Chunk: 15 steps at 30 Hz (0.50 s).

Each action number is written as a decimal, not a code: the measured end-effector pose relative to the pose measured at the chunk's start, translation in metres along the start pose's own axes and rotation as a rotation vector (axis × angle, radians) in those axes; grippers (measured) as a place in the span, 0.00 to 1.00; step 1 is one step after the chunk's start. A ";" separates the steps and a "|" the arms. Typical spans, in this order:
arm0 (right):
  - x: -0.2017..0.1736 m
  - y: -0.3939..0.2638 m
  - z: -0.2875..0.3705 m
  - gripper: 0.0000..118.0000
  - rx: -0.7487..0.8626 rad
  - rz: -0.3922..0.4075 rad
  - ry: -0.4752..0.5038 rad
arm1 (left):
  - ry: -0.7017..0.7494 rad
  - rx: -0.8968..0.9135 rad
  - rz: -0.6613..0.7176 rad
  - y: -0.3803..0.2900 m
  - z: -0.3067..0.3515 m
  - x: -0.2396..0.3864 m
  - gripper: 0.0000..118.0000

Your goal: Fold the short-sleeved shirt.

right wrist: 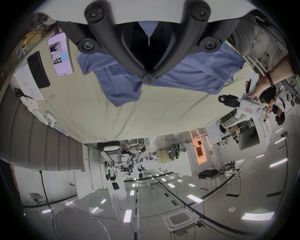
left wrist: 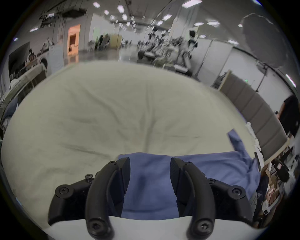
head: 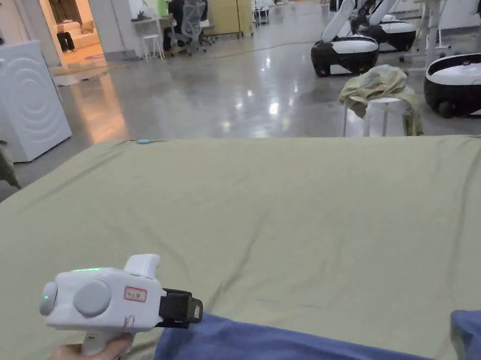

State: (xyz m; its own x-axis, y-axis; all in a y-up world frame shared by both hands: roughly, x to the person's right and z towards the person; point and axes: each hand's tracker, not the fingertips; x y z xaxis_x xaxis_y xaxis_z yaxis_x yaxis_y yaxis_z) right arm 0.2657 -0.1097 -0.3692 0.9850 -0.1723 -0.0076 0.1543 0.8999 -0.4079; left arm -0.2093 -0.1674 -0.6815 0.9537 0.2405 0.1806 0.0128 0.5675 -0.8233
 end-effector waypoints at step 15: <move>0.079 0.039 -0.074 0.12 -0.211 -0.090 -0.080 | 0.119 -0.093 -0.066 -0.003 -0.046 0.008 0.13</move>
State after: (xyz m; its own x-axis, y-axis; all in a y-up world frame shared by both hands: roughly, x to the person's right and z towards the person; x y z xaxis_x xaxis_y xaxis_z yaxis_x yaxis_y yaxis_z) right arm 0.3443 -0.1179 -0.4530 0.9723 -0.2085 0.1061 0.2306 0.7772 -0.5855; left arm -0.1879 -0.2037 -0.7027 0.9787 0.1065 0.1754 0.0993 0.5024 -0.8589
